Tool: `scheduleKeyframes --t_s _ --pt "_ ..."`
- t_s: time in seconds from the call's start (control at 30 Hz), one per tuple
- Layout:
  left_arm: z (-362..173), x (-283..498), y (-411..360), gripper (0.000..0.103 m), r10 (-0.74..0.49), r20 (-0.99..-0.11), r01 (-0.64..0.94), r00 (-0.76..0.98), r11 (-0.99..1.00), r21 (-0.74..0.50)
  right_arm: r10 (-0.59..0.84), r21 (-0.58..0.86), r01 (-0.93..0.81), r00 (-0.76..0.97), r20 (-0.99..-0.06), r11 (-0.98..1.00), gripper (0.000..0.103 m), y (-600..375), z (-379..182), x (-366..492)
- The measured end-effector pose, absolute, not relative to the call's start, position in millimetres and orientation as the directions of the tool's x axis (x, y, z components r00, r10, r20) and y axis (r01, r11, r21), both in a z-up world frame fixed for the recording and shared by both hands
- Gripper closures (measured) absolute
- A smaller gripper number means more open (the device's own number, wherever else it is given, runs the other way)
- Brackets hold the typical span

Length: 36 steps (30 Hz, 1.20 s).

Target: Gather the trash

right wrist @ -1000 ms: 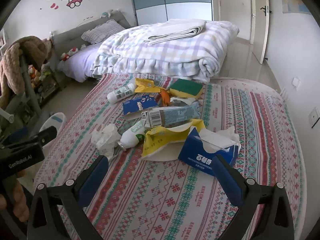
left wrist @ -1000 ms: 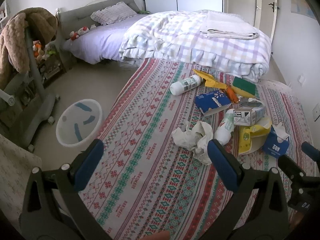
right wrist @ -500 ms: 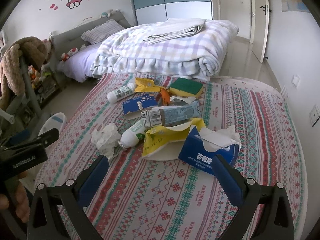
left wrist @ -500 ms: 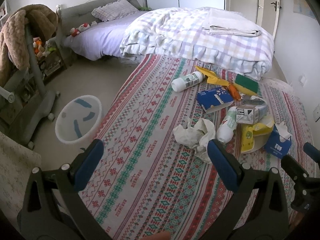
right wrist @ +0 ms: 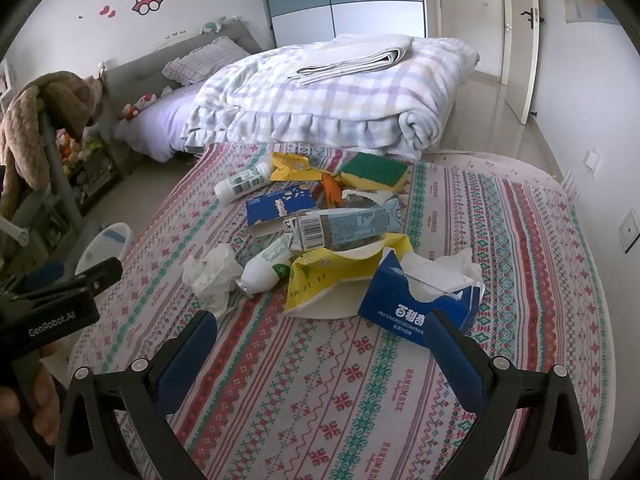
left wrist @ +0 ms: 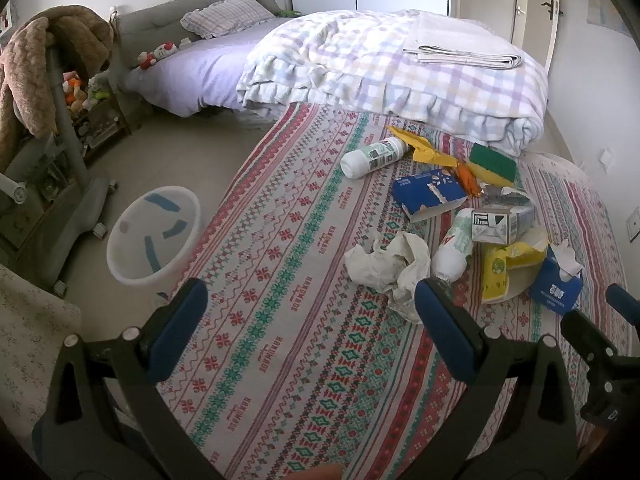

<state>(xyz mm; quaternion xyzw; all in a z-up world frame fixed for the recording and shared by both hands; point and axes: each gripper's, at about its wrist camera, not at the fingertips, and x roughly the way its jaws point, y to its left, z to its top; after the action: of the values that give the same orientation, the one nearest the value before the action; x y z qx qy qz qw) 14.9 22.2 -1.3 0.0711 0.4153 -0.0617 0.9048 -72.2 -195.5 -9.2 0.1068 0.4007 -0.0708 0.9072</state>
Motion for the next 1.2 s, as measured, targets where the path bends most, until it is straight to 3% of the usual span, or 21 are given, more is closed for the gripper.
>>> scheduleKeyframes --t_s 1.0,1.2 --pt "-6.0 14.8 19.7 0.0 -0.065 -0.769 0.186 0.636 0.98 0.071 -0.038 0.138 0.212 0.663 -0.748 0.968 0.0 -192.2 -14.3 -71.3" --pt "-12.5 21.6 20.1 0.0 -0.109 -0.807 0.218 0.58 0.975 0.026 -0.047 0.132 0.218 0.663 -0.748 0.967 0.0 -197.5 -13.7 -70.8"
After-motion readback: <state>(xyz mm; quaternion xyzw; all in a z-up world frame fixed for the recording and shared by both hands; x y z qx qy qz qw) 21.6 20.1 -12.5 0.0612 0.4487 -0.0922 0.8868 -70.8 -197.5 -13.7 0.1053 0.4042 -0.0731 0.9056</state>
